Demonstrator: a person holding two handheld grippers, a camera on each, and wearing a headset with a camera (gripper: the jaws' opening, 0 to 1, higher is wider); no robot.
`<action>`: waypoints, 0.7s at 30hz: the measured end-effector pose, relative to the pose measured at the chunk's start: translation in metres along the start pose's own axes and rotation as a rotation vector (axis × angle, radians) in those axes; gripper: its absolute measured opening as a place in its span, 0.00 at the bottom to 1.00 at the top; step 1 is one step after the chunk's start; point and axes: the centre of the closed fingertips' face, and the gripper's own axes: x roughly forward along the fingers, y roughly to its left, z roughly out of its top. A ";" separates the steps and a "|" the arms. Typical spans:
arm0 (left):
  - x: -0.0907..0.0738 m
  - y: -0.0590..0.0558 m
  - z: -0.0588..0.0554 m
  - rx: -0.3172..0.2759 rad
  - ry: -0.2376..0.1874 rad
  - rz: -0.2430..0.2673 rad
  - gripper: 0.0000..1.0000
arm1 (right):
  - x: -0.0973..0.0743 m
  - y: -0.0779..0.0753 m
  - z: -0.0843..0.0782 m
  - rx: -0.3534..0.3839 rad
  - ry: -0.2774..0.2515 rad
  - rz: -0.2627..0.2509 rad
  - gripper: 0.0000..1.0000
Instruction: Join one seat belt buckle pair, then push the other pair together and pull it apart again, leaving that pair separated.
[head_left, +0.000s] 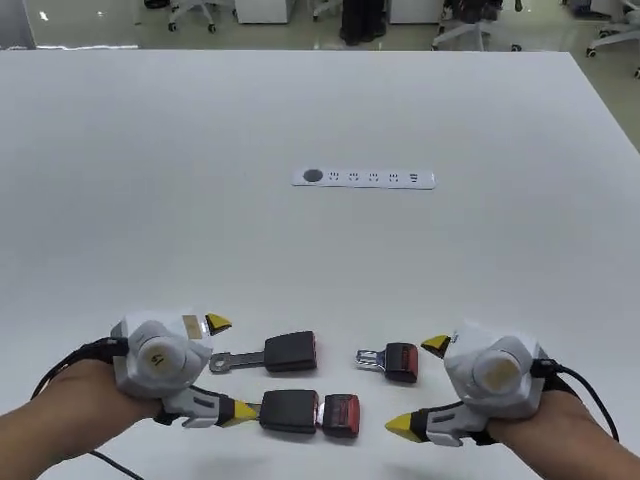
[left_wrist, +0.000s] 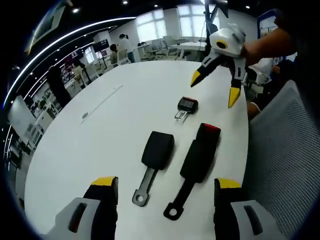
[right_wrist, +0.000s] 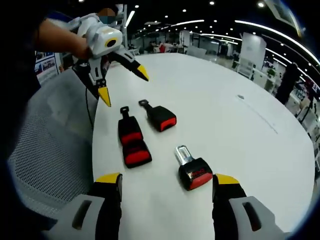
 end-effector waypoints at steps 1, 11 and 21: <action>-0.002 0.000 -0.004 -0.006 0.003 0.006 0.83 | -0.001 0.001 -0.001 0.006 -0.006 -0.004 0.76; -0.027 0.004 -0.028 -0.080 -0.002 0.064 1.00 | -0.016 0.005 -0.013 0.063 -0.039 -0.062 0.95; -0.040 0.003 -0.044 -0.167 -0.037 0.098 1.00 | -0.025 0.009 -0.011 0.072 -0.063 -0.086 0.99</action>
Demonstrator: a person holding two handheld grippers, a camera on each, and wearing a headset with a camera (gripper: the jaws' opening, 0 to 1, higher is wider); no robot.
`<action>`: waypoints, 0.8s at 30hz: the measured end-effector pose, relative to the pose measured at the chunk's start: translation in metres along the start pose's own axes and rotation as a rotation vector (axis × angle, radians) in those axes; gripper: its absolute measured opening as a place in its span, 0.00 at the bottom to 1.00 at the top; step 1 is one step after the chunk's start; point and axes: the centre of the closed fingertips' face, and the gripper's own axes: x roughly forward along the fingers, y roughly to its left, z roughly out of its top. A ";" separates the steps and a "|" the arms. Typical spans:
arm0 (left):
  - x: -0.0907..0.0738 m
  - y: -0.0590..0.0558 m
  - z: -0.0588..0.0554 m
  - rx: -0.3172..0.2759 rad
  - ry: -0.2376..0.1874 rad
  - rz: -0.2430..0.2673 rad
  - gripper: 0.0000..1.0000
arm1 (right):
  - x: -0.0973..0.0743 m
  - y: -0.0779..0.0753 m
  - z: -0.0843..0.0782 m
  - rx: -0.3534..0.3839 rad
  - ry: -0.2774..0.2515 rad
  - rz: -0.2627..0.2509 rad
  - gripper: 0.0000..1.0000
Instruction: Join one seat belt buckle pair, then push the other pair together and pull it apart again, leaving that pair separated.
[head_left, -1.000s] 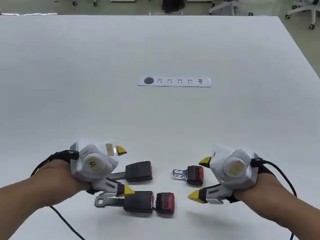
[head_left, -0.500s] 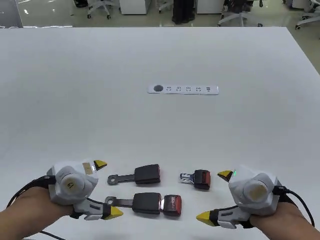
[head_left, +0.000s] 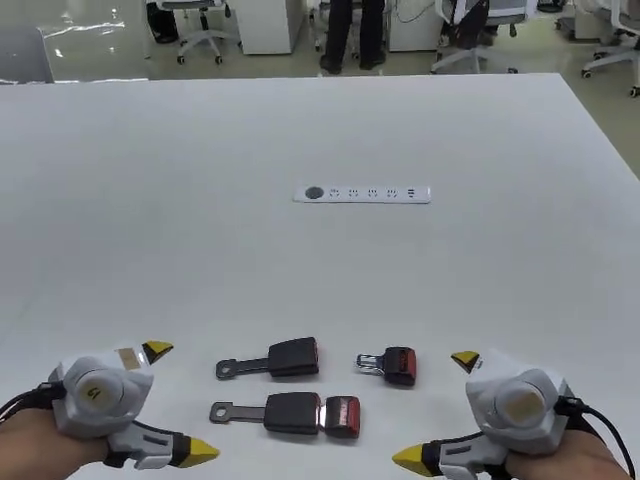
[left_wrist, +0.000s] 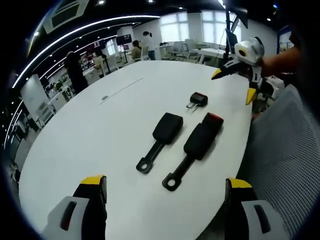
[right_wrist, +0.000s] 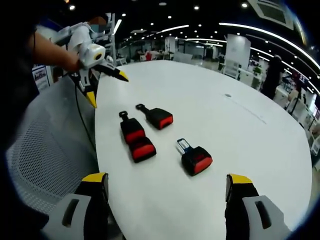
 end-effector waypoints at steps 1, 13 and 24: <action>-0.001 0.000 0.000 -0.008 -0.007 0.004 1.00 | -0.002 0.004 0.000 -0.001 -0.004 -0.002 0.99; -0.012 0.003 -0.007 -0.043 -0.066 0.047 1.00 | -0.010 0.018 -0.005 0.016 -0.013 -0.001 0.99; -0.020 0.003 -0.001 -0.037 -0.108 0.069 0.97 | -0.016 0.017 -0.007 0.020 -0.033 -0.034 0.99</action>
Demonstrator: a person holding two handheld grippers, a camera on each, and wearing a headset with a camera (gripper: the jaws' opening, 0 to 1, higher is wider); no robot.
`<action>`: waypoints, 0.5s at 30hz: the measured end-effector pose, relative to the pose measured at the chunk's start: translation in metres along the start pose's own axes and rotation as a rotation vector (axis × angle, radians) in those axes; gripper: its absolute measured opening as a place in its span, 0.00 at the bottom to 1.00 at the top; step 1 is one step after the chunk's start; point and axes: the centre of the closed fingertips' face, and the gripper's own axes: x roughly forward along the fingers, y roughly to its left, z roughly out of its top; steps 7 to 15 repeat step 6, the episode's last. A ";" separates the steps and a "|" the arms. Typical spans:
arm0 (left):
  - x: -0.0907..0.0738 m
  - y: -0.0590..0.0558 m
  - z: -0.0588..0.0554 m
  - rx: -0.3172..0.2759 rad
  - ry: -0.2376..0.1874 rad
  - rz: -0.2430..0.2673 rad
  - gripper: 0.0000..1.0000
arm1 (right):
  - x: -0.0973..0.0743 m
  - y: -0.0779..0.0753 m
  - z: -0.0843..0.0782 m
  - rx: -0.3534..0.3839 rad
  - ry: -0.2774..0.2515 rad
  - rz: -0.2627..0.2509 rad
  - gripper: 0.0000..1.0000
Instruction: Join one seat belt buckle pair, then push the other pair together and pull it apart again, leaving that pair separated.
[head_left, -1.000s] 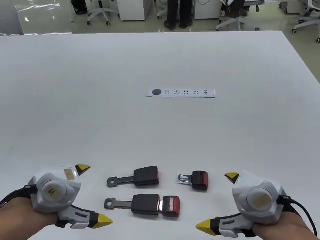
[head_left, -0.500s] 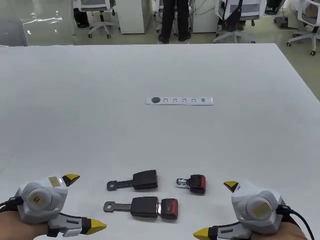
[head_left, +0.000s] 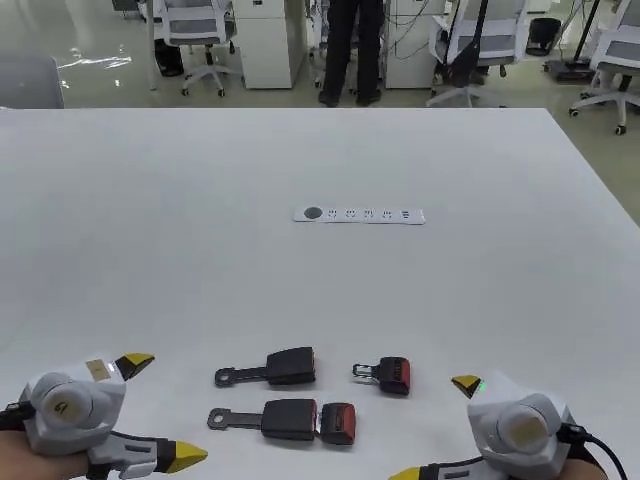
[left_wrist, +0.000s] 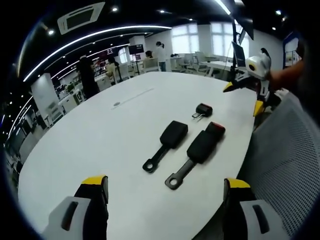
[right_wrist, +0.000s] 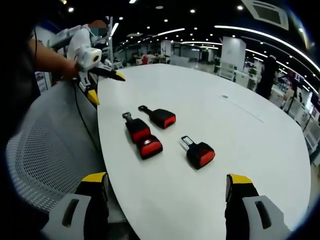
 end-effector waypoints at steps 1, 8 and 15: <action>0.000 0.000 0.001 0.000 -0.004 0.003 0.97 | -0.002 0.001 -0.001 0.001 0.001 -0.002 0.99; -0.002 0.000 0.003 -0.005 -0.015 0.014 0.94 | -0.005 0.002 -0.004 0.005 -0.001 -0.004 0.99; -0.002 0.000 0.003 -0.005 -0.015 0.014 0.94 | -0.005 0.002 -0.004 0.005 -0.001 -0.004 0.99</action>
